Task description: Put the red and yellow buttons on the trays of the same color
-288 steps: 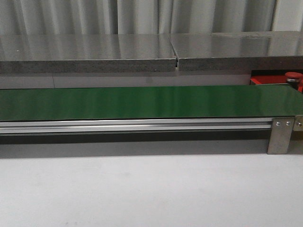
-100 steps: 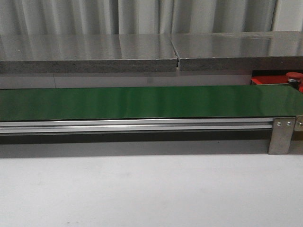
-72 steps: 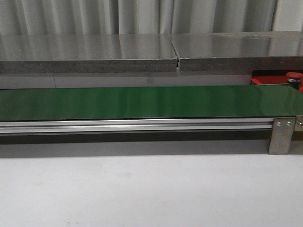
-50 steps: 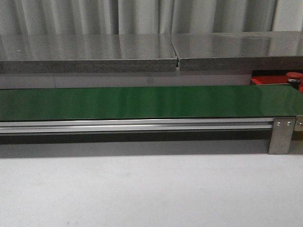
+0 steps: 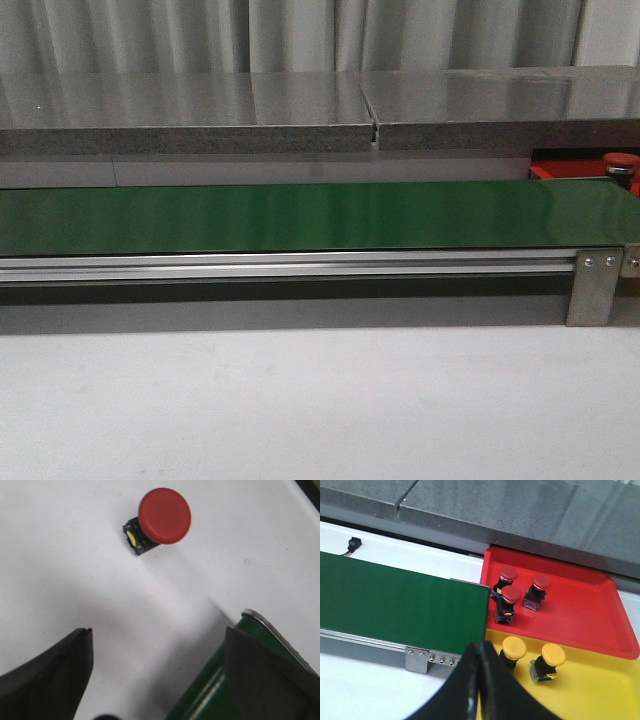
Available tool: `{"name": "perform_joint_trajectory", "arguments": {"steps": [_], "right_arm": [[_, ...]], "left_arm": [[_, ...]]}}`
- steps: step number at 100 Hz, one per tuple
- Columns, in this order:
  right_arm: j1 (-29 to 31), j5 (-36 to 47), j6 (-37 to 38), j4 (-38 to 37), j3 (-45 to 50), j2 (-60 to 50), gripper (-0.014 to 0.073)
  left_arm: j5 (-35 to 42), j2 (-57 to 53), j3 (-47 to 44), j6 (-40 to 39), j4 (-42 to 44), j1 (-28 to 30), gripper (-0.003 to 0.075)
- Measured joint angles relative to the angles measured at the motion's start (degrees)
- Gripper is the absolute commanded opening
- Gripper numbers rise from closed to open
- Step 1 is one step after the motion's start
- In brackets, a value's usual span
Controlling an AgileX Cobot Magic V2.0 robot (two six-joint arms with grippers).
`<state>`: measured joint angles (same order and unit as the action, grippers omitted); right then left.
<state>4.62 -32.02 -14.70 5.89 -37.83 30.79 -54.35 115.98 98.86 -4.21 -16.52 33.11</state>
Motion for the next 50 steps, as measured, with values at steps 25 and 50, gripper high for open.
{"name": "perform_joint_trajectory", "arguments": {"steps": [25, 50], "right_arm": [[0.0, 0.0, 0.0, 0.0, 0.0, 0.0, -0.0008], [0.0, 0.0, 0.0, 0.0, 0.0, 0.0, -0.0008]], "left_arm": [[-1.36, 8.86, 9.94, 0.0, 0.48, 0.14, 0.0533], [-1.49, 17.61, 21.16, -0.34, 0.39, -0.05, 0.0533]]}}
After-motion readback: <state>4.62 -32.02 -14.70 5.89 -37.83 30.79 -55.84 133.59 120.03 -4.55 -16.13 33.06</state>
